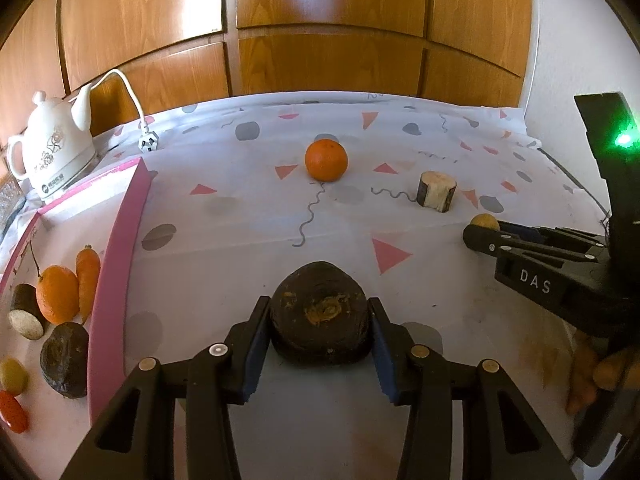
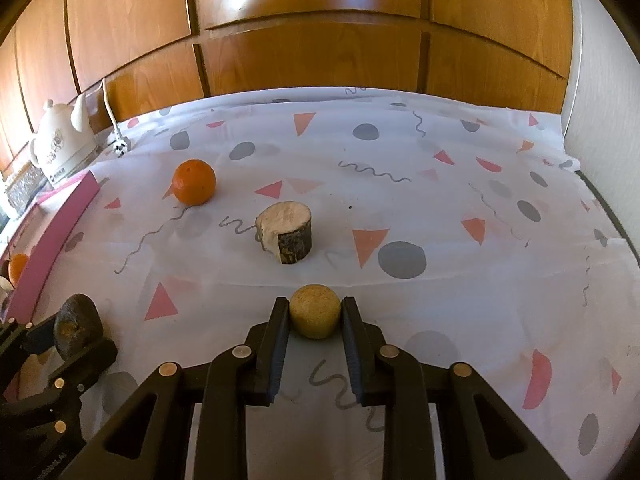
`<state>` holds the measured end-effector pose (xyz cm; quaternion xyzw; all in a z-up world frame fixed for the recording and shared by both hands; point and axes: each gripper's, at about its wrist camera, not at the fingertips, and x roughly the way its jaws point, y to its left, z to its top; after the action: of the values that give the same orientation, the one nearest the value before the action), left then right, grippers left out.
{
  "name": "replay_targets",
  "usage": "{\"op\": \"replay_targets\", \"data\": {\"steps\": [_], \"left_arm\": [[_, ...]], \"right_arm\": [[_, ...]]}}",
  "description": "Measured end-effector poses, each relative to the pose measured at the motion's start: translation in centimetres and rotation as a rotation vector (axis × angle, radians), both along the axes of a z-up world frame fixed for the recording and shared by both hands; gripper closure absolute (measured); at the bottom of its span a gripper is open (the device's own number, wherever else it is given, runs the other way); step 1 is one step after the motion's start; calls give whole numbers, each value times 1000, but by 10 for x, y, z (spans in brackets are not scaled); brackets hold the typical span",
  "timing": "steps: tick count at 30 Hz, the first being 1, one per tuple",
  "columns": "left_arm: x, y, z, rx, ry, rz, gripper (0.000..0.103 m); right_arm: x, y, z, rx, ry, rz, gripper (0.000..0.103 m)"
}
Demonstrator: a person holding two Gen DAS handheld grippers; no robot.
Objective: Organize fruits
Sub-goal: 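Carry the dark brown lump into the tray and open the left tool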
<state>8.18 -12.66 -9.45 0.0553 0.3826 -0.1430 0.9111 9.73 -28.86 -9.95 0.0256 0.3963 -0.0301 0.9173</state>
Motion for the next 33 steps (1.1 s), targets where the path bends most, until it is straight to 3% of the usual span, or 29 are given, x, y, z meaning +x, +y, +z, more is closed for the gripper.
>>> {"op": "replay_targets", "data": {"steps": [16, 25, 33], "left_arm": [[-11, 25, 21, -46, 71, 50, 57], [-24, 40, 52, -50, 8, 56, 57], [-22, 88, 73, -93, -3, 153, 57]], "right_arm": [[0, 2, 0, -18, 0, -1, 77], [0, 2, -1, -12, -2, 1, 77], [0, 2, -1, -9, -3, 1, 77]]}}
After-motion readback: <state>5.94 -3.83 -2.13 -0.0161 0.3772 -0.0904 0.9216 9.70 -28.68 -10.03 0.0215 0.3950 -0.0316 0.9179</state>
